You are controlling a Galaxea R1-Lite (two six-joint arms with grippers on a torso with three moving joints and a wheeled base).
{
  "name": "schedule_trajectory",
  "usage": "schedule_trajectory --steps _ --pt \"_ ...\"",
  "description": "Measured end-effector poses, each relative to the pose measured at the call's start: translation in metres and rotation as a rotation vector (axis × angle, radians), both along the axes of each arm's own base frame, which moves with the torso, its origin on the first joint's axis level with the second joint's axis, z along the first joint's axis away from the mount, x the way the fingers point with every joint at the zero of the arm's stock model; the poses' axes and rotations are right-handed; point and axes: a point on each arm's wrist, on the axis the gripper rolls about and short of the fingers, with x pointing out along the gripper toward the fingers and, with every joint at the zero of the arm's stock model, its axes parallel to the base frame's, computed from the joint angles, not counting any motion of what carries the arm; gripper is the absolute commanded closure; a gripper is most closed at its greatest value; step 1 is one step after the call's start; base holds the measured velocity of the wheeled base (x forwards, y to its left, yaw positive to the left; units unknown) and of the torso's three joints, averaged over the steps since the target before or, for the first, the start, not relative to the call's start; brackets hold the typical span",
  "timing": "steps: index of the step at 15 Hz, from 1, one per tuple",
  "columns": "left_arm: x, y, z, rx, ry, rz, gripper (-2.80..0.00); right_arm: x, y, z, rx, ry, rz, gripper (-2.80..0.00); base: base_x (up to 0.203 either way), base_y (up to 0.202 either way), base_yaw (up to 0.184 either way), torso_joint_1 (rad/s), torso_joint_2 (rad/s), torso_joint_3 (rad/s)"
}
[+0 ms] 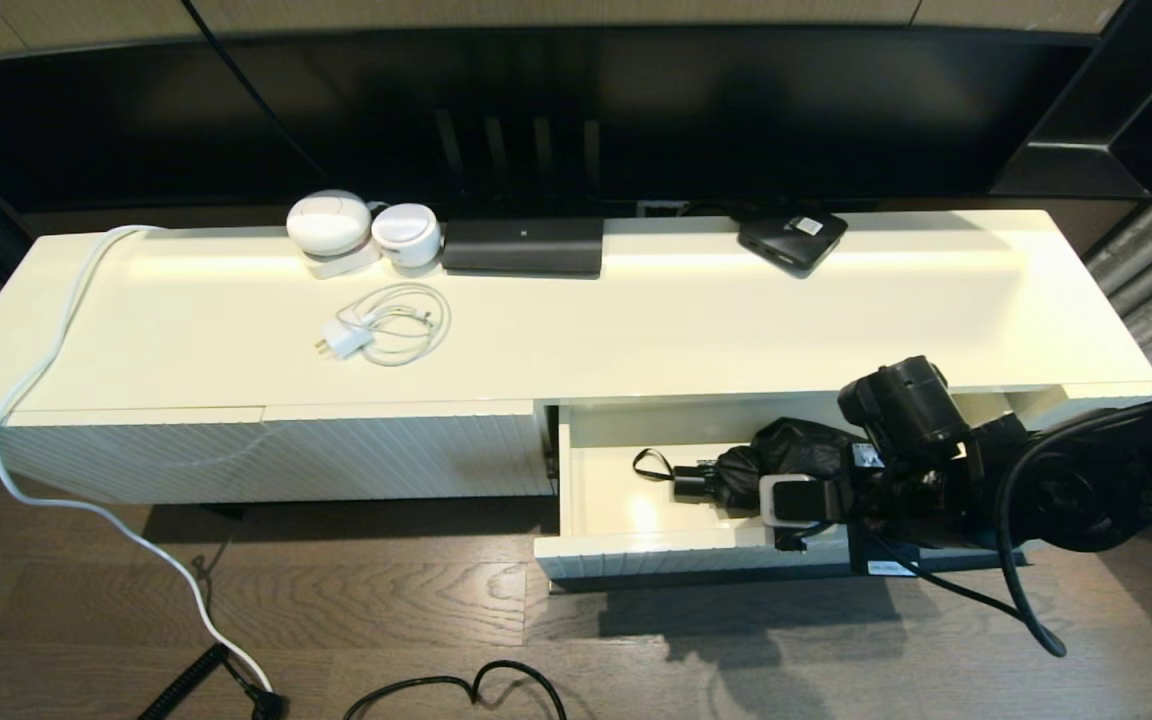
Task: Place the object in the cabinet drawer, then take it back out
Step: Open the drawer
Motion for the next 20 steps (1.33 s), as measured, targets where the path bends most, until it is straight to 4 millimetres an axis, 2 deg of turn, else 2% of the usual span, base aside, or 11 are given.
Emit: schedule_trajectory --steps 9,20 --pt "0.0 0.0 0.0 0.0 -0.002 0.0 0.0 -0.02 -0.005 -0.015 -0.022 0.068 0.017 0.0 0.0 0.0 0.0 0.0 0.0 0.0" --pt "0.0 0.0 0.0 0.0 0.0 0.0 0.0 -0.043 -0.008 -0.015 -0.038 0.1 0.035 0.0 0.0 0.0 0.0 0.0 0.0 0.0"
